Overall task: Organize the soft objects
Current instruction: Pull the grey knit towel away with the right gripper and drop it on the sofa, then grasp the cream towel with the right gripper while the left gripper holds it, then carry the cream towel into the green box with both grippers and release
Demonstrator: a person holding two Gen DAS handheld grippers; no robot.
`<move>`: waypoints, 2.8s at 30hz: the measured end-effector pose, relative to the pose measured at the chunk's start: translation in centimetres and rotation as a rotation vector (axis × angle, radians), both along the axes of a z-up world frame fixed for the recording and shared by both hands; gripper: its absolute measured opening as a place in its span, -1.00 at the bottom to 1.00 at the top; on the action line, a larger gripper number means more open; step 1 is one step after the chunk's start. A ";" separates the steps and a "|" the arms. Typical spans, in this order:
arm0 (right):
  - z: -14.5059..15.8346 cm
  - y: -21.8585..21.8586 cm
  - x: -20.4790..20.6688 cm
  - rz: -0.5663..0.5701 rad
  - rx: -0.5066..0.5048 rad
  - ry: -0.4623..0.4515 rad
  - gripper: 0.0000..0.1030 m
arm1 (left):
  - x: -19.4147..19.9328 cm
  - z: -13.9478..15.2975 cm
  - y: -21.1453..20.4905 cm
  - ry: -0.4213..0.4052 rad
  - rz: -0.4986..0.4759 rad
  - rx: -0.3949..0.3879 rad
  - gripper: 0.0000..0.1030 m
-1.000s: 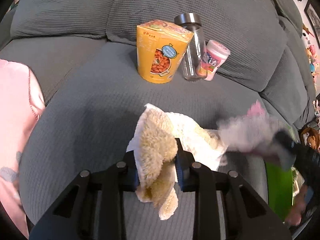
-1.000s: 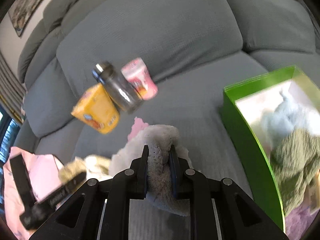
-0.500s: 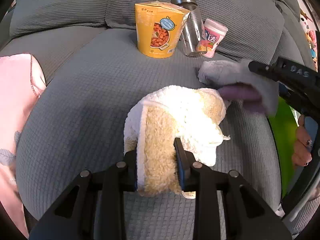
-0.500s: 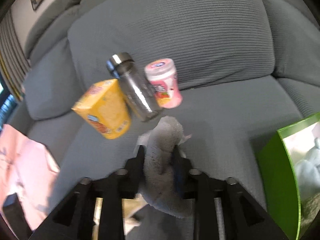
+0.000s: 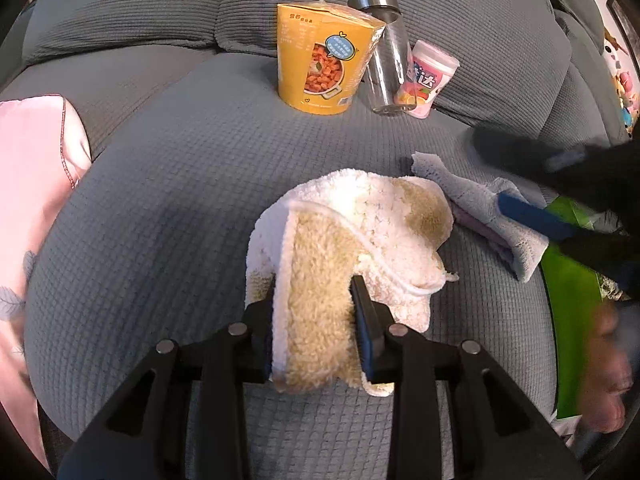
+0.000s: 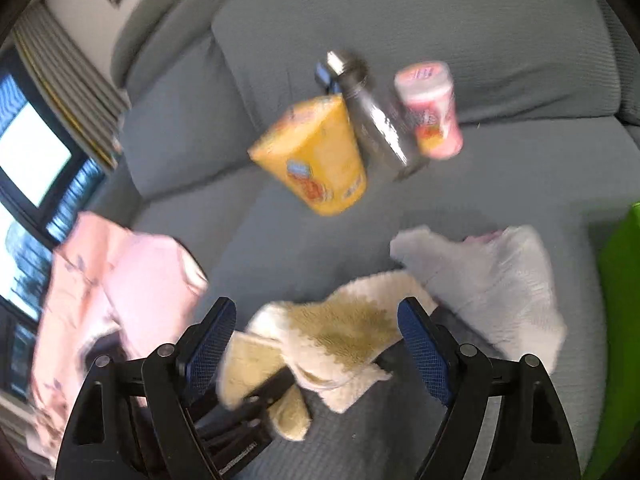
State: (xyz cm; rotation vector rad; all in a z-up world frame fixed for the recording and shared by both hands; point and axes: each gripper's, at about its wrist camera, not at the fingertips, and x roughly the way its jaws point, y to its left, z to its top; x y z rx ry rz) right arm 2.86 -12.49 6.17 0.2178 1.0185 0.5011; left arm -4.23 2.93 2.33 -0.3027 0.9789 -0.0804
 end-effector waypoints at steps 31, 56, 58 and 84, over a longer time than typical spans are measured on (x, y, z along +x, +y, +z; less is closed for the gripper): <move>5.8 0.8 -5.1 0.085 0.181 -0.176 -0.27 | -4.5 10.6 -1.3 -0.329 -0.077 0.000 -0.52; 11.5 -22.6 -11.6 -0.533 0.211 -0.390 -0.27 | -0.2 15.6 -24.6 -0.443 -0.656 -0.060 -0.51; 10.2 -24.8 -11.3 -0.588 0.231 -0.347 -0.27 | 0.5 14.7 -26.3 -0.402 -0.695 -0.075 -0.51; 0.8 -33.1 -8.1 -0.920 0.350 -0.055 -0.27 | 5.3 8.3 -31.1 -0.064 -0.736 -0.157 0.56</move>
